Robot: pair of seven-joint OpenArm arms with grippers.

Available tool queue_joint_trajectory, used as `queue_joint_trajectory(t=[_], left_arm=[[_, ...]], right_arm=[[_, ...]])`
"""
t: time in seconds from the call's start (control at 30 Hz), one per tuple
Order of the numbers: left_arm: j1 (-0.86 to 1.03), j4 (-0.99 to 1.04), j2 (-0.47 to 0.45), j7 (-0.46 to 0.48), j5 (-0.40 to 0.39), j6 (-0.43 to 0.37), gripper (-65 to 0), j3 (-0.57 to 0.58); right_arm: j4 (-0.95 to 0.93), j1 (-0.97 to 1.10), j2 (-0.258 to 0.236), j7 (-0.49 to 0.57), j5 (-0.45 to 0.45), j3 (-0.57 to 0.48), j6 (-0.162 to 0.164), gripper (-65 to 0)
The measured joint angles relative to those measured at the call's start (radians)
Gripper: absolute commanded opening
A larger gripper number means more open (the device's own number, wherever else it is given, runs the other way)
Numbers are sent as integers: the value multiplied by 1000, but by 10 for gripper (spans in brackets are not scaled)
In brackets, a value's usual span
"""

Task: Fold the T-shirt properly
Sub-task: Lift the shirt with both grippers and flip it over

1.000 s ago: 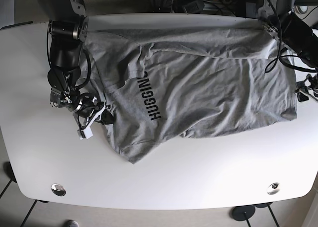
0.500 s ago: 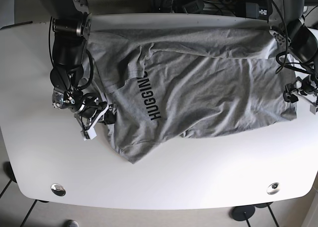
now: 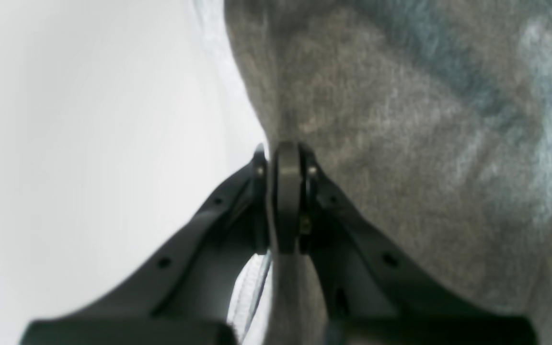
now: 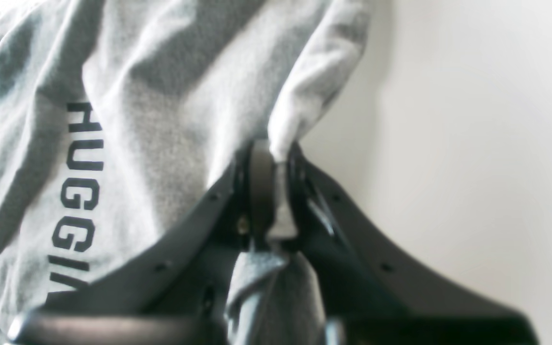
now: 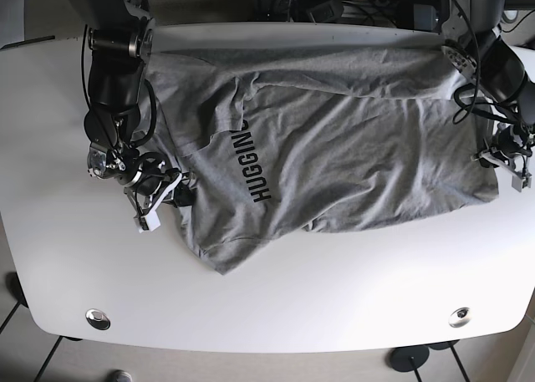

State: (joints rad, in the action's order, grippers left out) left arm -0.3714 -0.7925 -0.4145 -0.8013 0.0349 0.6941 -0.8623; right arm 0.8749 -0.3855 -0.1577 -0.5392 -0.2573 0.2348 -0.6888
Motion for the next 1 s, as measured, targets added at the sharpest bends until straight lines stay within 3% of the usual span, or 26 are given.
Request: queue_joint_trajectory(t=[0.13,0.2,0.33,0.47,0.53,0.73,0.9,1.0], left_arm=[[44,-252,106,-192,47,2,-640,11],[108,-430,157,-237,41,6,-642,21],[124,-673,201,-260,65,3,-642,129],[79,-777,224,-308,41,7,-643,216],[14,-793,216,-361,69,6,-643,259],[-226,-779,215,-361,48,6,-643,389],[-518,-561,212,-352,48,6,-643,433],[-749,-358,201,-257,64,6,-643,433]], right_arm=[[190,97,3,-55,11,0,0,-629],[320,154,2,-117,17,0,0,-629],[517,214,2,-187,14,0,-4,-629],[581,189,-2,-254,16,60,-10,-629],[579,133,-20,-285,22,59,-8,-629],[537,-52,-89,-297,18,54,-11,-629],[360,-323,-138,-338,17,51,-12,-629],[219,-567,-203,-347,25,-20,-11,-629]])
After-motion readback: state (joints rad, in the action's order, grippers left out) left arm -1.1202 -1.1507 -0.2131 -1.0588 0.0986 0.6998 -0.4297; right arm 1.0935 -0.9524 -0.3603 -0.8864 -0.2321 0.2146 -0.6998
